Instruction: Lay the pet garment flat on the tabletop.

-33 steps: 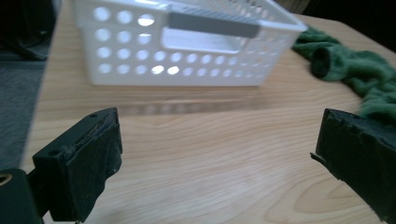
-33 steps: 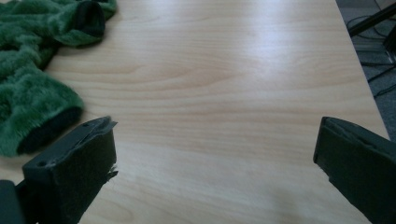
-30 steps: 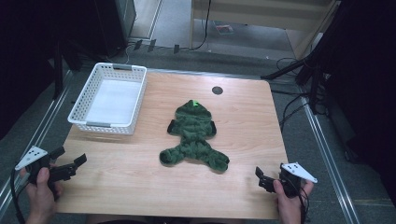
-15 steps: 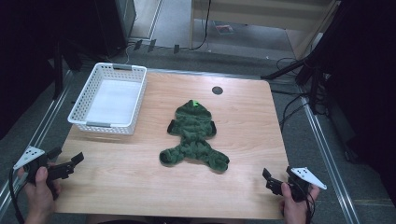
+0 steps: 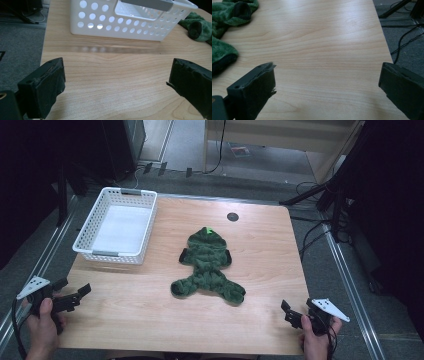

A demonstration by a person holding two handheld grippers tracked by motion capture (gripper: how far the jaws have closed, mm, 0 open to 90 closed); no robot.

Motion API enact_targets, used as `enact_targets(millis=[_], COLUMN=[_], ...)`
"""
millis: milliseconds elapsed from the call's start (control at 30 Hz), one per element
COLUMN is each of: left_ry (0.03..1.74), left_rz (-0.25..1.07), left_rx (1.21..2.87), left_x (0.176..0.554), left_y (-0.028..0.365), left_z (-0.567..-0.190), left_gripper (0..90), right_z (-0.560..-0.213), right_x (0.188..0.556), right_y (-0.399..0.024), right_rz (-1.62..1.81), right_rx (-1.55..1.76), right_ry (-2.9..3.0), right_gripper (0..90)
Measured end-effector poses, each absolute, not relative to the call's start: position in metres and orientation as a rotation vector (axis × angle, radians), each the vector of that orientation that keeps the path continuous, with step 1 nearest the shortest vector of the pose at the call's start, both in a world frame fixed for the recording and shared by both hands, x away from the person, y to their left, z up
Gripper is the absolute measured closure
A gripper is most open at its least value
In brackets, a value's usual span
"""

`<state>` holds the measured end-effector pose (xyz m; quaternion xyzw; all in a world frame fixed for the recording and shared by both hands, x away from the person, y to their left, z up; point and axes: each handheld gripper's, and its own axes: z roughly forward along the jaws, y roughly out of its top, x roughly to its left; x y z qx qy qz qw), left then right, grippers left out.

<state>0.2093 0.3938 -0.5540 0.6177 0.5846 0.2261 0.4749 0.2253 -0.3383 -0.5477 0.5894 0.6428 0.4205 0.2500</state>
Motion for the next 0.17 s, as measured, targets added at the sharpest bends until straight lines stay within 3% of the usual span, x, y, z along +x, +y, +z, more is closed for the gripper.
enact_targets(millis=[167], left_ry=[1.434], left_rz=[0.554], left_rx=[1.515], left_x=[0.2097], left_y=[0.3939], left_z=[-0.5541], left_gripper=[0.7], right_z=[-0.5477], right_x=[0.2250], right_y=[-0.3384], right_rz=[1.151], right_rx=[1.601], right_ry=[1.753], right_gripper=[0.6])
